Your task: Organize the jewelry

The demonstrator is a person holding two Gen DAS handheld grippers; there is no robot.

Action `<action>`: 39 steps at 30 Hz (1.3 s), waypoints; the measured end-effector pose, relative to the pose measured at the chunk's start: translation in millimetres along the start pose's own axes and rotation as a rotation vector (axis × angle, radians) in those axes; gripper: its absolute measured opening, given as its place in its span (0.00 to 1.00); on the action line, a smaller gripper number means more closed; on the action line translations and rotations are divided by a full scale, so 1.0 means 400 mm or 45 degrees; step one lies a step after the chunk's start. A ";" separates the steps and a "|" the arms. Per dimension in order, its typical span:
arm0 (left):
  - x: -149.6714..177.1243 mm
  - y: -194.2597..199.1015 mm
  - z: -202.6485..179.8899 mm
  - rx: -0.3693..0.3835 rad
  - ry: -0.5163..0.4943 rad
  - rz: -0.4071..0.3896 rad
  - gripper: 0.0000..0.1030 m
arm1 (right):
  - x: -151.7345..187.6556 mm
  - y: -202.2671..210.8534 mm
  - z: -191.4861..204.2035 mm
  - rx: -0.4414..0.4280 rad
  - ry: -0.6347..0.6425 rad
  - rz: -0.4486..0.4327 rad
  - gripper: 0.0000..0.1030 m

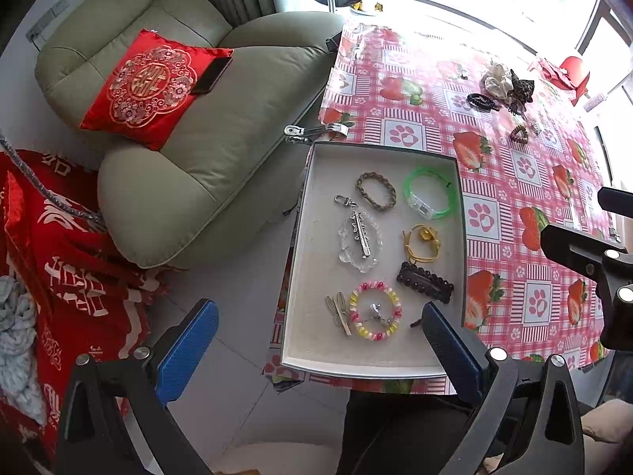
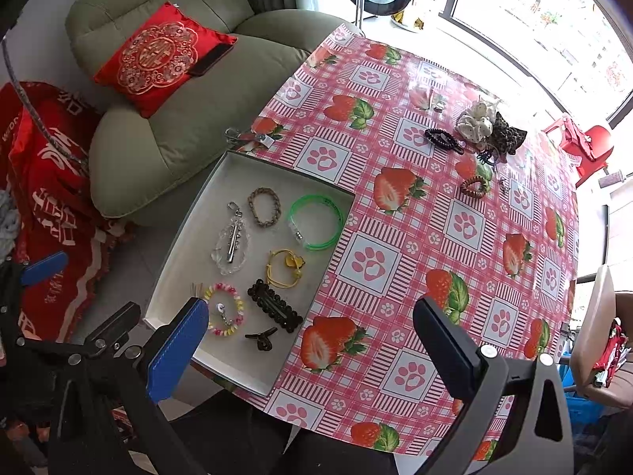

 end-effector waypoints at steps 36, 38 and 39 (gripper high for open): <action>-0.015 -0.017 -0.005 -0.003 -0.013 0.020 1.00 | -0.010 -0.003 -0.003 0.002 -0.003 0.001 1.00; -0.017 -0.017 -0.003 -0.002 -0.014 0.021 1.00 | -0.010 -0.002 -0.003 0.001 -0.002 -0.001 1.00; -0.017 -0.017 -0.003 -0.002 -0.014 0.021 1.00 | -0.010 -0.003 -0.002 0.001 -0.001 -0.001 1.00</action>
Point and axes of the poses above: each gripper's, at about its wrist camera, not at the fingertips, and y roughly against the way its jaws point, z to its left, x to its underside, the point moved 3 cm from there along -y, roughly the way its jaws point, and after that the axes turned 10 degrees about -y, right-handed, at the moved point
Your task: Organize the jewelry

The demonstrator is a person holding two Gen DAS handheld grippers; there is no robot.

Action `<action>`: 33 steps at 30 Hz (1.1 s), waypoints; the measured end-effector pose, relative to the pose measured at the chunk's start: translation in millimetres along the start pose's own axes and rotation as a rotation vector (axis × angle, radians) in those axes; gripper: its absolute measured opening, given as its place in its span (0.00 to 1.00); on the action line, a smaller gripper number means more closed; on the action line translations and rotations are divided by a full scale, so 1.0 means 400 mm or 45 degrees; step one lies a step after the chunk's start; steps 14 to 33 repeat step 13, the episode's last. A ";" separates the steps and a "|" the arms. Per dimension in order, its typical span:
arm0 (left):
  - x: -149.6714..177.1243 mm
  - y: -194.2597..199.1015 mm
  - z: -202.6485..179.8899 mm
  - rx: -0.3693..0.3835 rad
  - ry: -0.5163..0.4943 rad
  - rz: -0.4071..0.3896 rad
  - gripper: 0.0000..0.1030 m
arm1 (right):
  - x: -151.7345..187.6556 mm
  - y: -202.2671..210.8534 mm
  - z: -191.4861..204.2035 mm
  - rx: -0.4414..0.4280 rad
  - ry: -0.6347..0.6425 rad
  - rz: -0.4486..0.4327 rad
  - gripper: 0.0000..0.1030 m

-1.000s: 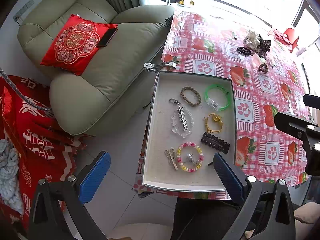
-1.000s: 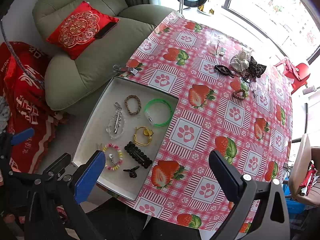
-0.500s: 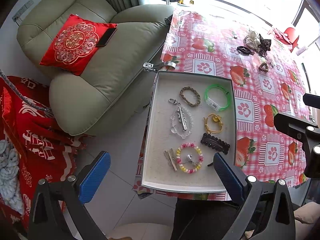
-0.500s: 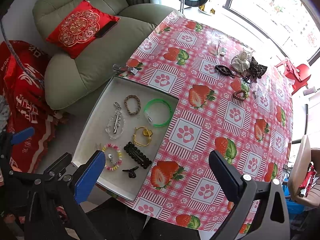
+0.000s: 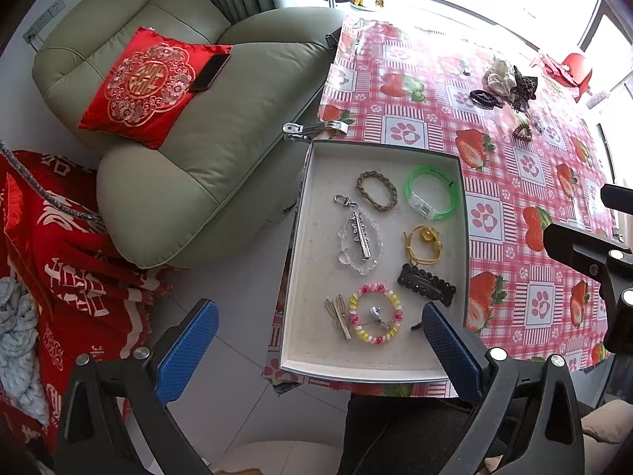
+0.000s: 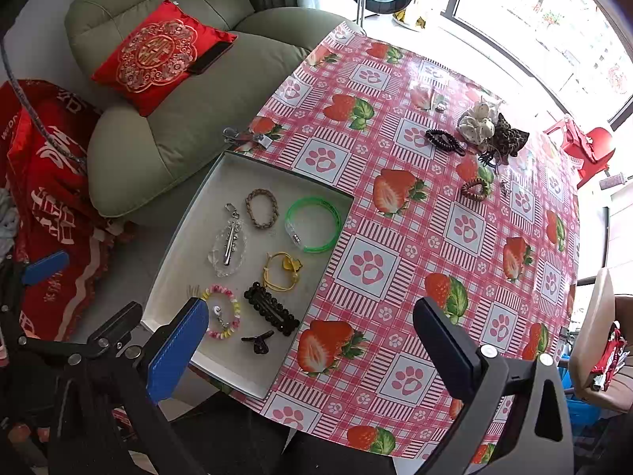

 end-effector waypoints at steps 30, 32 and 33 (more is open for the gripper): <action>0.002 -0.014 -0.001 0.010 0.018 0.007 1.00 | -0.009 -0.032 0.010 -0.018 0.038 0.015 1.00; 0.002 -0.014 -0.001 0.010 0.018 0.007 1.00 | -0.009 -0.032 0.010 -0.018 0.038 0.015 1.00; 0.002 -0.014 -0.001 0.010 0.018 0.007 1.00 | -0.009 -0.032 0.010 -0.018 0.038 0.015 1.00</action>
Point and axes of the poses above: each gripper's, at about its wrist camera, not at the fingertips, and y roughly against the way its jaws point, z to its left, x to its underside, the point moved 3 cm from there along -y, roughly the way its jaws point, and after that the axes turned 10 degrees about -y, right-handed, at the moved point
